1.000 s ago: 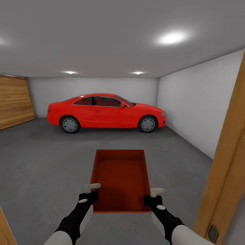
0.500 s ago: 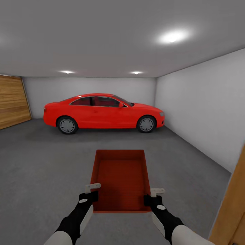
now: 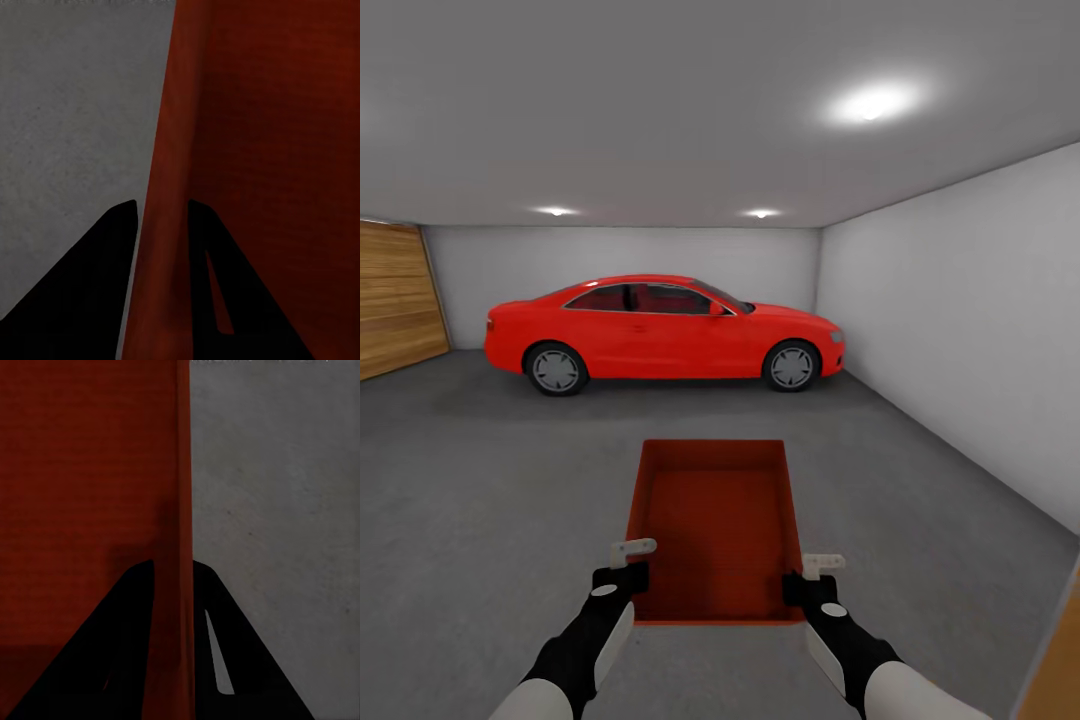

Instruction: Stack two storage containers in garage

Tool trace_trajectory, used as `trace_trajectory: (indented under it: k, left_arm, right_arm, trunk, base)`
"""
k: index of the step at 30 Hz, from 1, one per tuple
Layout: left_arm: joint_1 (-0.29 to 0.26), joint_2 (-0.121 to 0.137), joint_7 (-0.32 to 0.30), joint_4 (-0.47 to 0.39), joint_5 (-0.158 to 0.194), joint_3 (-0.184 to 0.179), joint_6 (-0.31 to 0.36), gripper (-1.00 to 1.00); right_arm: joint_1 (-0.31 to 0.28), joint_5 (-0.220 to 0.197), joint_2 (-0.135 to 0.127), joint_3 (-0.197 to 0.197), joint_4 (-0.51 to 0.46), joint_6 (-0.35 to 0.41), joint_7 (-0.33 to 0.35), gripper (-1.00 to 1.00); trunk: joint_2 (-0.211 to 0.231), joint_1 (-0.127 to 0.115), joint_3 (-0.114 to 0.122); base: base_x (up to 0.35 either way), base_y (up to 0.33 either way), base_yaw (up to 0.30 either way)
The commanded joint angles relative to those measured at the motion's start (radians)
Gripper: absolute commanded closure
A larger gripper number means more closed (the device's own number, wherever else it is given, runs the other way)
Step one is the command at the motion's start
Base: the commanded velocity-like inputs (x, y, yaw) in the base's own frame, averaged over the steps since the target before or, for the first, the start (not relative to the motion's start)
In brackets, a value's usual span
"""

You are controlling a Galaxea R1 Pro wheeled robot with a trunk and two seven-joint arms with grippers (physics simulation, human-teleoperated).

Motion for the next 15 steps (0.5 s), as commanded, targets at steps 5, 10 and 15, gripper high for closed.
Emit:
trace_trajectory:
  k: [5,10,15]
  left_arm:
    - [0.001,0.005,0.022,0.001,-0.003,-0.005,0.008,1.0]
    - [0.0,0.007,0.022,0.001,-0.002,-0.002,0.008,1.0]
    - [0.0,0.006,0.022,0.001,-0.001,-0.001,0.008,1.0]
  right_arm:
    - [-0.002,-0.001,-0.001,-0.014,-0.002,-0.006,-0.035,1.0]
    - [-0.002,-0.001,-0.001,-0.014,-0.002,-0.006,-0.035,1.0]
    - [-0.002,-0.001,-0.001,-0.014,-0.002,-0.006,-0.035,1.0]
  trunk:
    - [-0.001,0.001,0.0]
    - [-0.001,0.001,0.0]
    - [-0.001,0.001,0.0]
  base:
    - [0.318,0.0,0.0]
    - [0.321,0.0,0.0]
    - [0.322,0.001,0.0]
